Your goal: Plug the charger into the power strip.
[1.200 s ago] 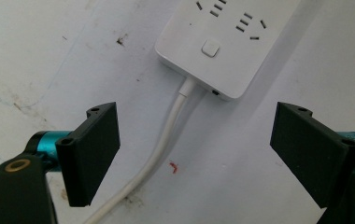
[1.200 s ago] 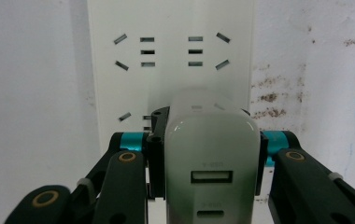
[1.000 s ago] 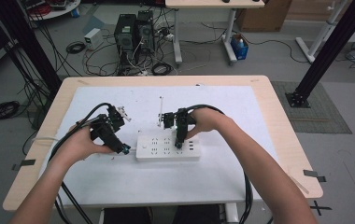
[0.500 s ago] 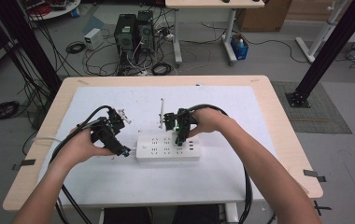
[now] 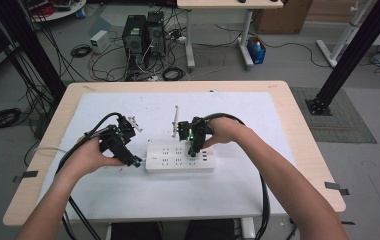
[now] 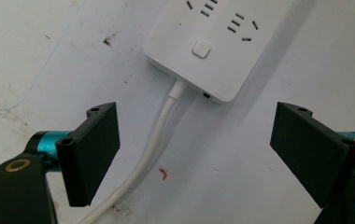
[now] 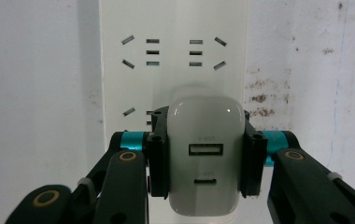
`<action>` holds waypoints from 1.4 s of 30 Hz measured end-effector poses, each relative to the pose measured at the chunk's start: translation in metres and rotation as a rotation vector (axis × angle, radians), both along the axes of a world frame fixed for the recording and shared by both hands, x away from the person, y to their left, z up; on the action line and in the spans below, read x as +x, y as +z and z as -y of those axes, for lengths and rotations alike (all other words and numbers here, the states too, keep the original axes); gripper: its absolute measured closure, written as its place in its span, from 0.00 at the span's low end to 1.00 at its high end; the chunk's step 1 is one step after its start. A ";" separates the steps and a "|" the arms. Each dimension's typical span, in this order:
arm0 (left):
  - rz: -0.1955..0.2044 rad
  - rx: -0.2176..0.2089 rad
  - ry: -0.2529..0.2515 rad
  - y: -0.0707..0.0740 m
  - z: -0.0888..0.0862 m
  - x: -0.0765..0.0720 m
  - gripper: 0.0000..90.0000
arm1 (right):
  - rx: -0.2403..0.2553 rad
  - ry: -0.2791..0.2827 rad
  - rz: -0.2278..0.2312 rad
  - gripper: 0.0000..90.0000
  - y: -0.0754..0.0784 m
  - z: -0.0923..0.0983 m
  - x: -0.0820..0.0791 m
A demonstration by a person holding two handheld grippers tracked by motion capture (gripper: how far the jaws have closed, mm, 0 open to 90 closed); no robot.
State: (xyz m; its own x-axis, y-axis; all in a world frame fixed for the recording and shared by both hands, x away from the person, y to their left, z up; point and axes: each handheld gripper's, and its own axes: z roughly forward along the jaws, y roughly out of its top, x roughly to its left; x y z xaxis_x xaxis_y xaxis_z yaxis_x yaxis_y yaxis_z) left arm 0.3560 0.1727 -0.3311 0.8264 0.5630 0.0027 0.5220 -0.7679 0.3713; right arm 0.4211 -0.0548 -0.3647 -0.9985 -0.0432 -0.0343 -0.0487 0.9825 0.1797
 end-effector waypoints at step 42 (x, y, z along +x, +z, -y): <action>0.018 -0.014 -0.013 0.007 -0.001 0.001 0.18 | 0.047 -0.162 -0.069 0.30 0.007 -0.002 0.004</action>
